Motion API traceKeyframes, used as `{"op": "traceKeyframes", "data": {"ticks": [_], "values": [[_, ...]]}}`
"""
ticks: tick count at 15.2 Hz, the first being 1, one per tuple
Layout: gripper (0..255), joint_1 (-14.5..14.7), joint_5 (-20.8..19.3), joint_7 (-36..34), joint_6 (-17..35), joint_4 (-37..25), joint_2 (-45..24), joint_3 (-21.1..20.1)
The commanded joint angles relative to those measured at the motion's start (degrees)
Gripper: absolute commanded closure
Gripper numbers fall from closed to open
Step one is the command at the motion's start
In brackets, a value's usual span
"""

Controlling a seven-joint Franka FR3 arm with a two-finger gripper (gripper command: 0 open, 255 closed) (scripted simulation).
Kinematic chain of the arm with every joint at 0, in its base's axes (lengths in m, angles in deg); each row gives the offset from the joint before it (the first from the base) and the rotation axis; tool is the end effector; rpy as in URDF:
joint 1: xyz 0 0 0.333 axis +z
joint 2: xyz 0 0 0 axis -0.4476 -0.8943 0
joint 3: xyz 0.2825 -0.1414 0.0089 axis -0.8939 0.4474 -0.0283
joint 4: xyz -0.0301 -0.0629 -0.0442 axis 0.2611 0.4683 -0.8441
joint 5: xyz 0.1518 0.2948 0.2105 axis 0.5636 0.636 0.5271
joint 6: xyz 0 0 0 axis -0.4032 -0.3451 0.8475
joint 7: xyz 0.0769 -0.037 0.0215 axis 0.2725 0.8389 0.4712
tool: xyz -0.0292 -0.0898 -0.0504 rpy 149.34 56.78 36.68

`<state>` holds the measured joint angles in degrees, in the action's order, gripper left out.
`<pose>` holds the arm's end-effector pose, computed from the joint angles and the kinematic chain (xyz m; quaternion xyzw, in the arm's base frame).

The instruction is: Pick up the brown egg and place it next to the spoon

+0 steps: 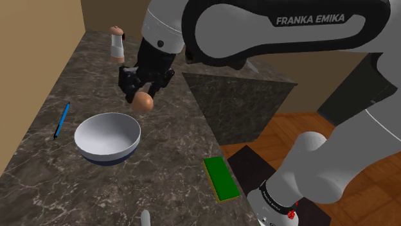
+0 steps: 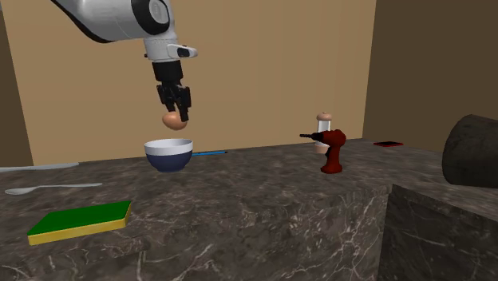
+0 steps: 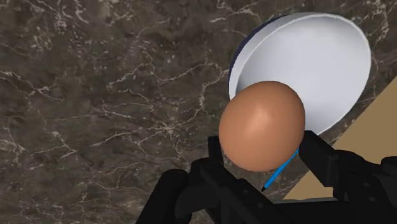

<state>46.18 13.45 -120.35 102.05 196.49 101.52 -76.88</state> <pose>0.3939 0.3346 0.5409 -0.9901 -0.0439 -0.1168 0.0636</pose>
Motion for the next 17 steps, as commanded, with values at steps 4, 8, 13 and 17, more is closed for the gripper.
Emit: {"op": "traceKeyframes", "data": {"ticks": [4,8,13,17], "values": [[255,2.50,0.09,-6.72,-0.65,1.59,2.44,-4.21],[255,4.38,-0.02,-12.35,-1.30,1.78,3.37,-7.94],[255,6.42,-0.72,-19.82,-2.36,0.55,3.13,-13.05],[255,7.74,-2.05,-26.23,-3.42,-1.61,1.70,-17.52]]}}
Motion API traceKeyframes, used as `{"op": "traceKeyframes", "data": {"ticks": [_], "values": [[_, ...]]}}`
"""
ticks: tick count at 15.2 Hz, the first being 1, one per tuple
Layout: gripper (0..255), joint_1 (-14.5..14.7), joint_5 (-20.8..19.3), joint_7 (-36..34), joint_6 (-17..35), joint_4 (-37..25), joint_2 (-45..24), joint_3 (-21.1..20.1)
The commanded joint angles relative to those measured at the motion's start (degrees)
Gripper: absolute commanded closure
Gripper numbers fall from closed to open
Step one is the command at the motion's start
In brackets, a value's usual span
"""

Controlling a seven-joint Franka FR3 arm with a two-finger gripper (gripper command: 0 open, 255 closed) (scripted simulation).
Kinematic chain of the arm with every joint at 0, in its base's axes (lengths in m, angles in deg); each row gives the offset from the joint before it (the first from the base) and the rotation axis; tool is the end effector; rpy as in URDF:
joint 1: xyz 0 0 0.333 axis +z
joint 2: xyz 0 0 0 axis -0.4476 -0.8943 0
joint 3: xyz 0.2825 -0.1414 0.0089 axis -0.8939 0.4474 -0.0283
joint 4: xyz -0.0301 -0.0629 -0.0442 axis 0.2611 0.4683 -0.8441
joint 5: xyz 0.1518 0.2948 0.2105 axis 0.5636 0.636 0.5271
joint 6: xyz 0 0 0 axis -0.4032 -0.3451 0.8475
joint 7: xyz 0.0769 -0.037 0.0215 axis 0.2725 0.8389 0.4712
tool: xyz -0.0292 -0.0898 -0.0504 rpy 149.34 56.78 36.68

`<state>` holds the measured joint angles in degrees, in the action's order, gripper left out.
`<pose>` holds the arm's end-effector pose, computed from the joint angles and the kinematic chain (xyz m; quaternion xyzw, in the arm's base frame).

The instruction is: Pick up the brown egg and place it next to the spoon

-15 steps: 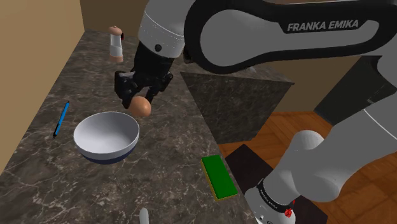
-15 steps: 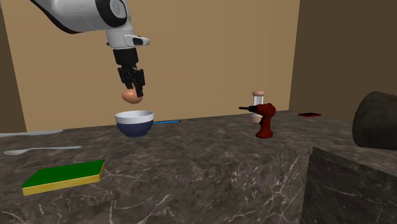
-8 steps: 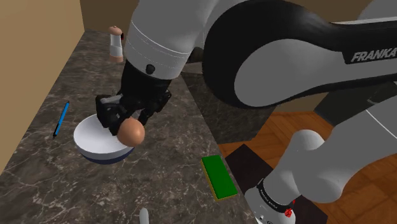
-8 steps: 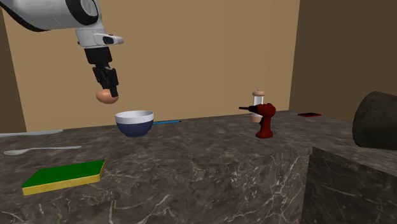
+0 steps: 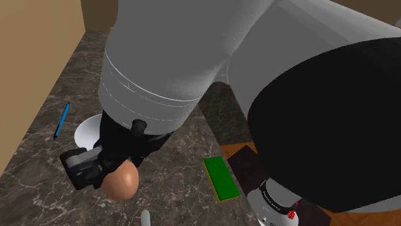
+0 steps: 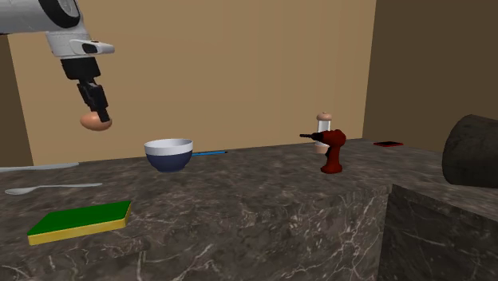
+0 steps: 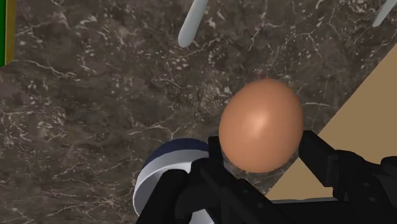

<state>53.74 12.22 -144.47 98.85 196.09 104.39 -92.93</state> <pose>0.2132 0.4646 0.5427 -0.9902 -0.0436 -0.1169 0.0630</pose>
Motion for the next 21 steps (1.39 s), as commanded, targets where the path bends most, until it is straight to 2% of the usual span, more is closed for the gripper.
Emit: {"op": "traceKeyframes", "data": {"ticks": [1,8,11,14,15,21], "values": [[255,0.43,-1.29,-3.79,-0.53,-1.92,-1.72,-2.67],[255,2.24,-7.26,-16.83,-3.34,-8.80,-8.30,-11.58],[255,3.61,-11.83,-23.35,-5.25,-12.89,-13.05,-15.44],[255,6.33,-17.82,-30.38,-7.98,-17.80,-19.19,-18.64],[255,7.21,-19.14,-31.80,-8.64,-18.90,-20.56,-19.02],[255,7.37,-20.23,-33.22,-4.41,-14.84,-21.18,-18.67]]}}
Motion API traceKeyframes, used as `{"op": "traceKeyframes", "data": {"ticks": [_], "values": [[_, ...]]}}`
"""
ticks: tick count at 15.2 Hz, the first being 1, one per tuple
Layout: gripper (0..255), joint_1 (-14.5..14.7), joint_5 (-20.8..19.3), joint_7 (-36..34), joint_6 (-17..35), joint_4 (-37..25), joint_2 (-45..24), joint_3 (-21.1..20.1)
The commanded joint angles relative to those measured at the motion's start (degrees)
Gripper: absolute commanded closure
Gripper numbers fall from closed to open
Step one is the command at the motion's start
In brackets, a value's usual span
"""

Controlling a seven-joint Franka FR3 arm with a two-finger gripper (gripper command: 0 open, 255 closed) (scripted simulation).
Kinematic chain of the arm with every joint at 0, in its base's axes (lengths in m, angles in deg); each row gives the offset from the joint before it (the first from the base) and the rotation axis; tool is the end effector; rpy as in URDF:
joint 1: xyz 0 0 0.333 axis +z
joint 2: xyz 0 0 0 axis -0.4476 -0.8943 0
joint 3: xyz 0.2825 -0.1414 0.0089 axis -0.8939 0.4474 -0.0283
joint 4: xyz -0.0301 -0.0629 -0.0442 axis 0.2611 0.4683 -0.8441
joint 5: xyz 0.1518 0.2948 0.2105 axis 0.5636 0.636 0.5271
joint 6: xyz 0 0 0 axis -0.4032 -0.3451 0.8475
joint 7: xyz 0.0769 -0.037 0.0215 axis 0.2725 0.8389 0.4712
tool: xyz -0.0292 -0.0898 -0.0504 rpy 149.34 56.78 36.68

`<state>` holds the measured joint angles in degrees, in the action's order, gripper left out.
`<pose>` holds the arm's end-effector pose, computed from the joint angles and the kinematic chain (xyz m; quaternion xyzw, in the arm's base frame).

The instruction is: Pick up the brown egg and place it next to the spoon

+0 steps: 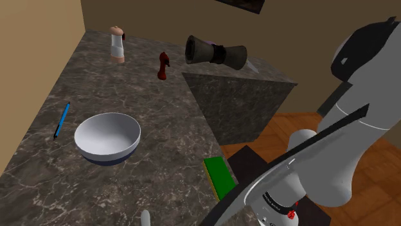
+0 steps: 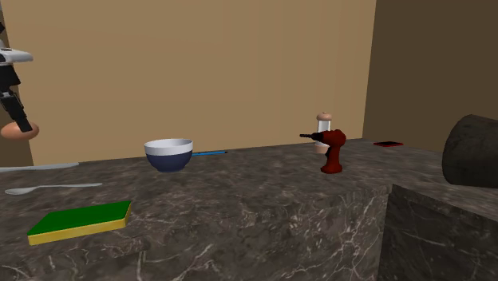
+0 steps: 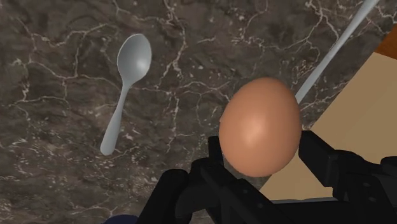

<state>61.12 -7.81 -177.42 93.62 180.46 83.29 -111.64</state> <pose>0.0488 0.5911 0.5171 -0.9902 -0.0430 -0.1168 0.0633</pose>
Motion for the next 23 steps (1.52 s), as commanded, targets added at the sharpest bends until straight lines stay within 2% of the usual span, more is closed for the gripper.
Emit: {"op": "traceKeyframes", "data": {"ticks": [1,11,19,23], "values": [[255,0.02,-0.46,-0.56,1.50,1.41,-0.26,0.07],[255,0.70,-4.28,-4.19,7.85,6.77,-3.01,0.73],[255,2.05,-9.16,-8.33,12.70,10.25,-6.61,2.10],[255,2.06,-9.16,-8.33,12.70,10.25,-6.61,2.11]]}}
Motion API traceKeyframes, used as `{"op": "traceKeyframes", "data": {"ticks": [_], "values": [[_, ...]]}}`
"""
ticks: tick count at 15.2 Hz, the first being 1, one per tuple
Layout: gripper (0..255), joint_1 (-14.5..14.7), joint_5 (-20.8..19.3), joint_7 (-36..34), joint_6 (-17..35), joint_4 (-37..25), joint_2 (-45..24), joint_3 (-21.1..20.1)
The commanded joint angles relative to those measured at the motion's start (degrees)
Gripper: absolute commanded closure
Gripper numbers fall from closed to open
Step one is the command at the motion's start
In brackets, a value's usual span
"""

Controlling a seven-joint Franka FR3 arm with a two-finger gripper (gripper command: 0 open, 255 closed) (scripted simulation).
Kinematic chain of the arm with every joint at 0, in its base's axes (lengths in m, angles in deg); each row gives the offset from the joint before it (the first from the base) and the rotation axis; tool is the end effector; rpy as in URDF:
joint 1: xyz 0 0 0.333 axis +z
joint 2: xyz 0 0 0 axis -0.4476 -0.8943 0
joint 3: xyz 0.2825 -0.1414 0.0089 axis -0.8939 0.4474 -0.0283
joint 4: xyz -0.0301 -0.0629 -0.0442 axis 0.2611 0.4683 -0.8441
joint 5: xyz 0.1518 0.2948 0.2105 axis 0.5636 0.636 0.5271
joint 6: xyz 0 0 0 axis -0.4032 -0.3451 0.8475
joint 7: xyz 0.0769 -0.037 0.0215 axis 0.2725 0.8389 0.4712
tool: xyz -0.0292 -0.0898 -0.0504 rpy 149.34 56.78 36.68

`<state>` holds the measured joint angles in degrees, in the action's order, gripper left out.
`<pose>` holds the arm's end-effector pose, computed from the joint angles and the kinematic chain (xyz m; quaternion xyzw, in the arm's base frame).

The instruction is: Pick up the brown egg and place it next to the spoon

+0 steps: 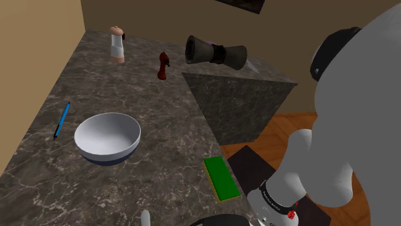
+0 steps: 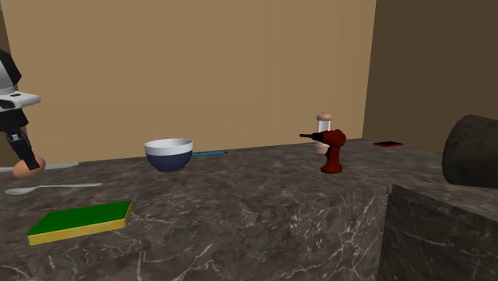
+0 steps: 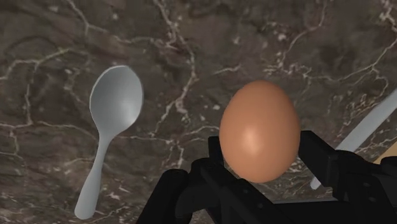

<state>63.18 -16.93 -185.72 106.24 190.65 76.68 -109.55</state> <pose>0.0486 0.5909 0.4075 -0.9902 -0.0430 -0.1167 0.0632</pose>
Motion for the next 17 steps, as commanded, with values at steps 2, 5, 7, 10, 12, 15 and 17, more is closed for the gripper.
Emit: {"op": "traceKeyframes", "data": {"ticks": [2,5,7,10,12,15,17], "values": [[255,-0.01,-0.03,-0.03,0.08,0.06,0.00,0.01],[0,-0.01,-0.03,-0.03,0.08,0.07,0.00,0.01],[0,-0.01,-0.03,-0.03,0.08,0.06,0.00,0.01],[0,-0.01,-0.03,-0.03,0.08,0.06,0.00,0.01],[0,-1.01,3.56,2.23,-2.27,-0.85,3.06,-1.33],[0,-1.65,6.61,4.18,-4.55,-1.97,5.68,-2.16],[0,-1.63,6.61,4.18,-4.55,-1.96,5.68,-2.14]]}}
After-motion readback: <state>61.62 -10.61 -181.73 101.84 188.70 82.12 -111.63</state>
